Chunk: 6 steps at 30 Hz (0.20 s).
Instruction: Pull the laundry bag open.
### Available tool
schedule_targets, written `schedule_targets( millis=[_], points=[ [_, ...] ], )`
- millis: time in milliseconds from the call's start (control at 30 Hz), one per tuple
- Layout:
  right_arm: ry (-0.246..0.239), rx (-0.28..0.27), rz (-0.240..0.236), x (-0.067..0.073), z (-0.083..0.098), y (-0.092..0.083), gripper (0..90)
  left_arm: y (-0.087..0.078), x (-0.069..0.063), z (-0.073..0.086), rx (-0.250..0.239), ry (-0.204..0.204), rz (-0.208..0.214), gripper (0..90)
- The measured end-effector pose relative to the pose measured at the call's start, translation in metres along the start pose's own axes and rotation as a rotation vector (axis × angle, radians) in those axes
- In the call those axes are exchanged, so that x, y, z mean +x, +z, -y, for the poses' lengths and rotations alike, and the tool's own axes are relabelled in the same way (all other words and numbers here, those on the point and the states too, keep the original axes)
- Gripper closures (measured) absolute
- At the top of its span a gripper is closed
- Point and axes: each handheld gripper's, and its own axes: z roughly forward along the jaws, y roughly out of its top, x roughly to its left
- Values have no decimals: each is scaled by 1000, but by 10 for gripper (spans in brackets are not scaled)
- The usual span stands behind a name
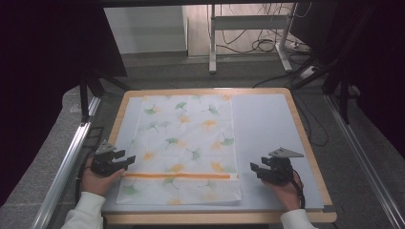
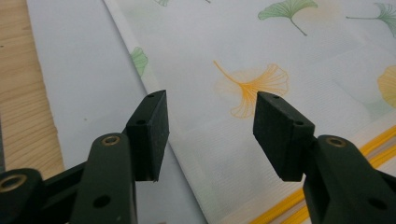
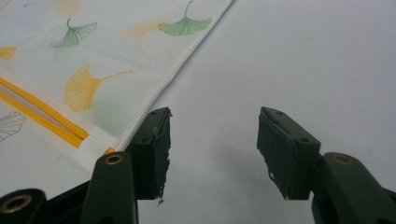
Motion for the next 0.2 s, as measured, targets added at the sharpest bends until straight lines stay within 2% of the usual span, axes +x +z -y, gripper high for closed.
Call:
schedule_targets(
  millis=[200],
  points=[
    [-12,5,19,1,0,0,405,-3,-3,0,-8,10,18,481]
  ],
)
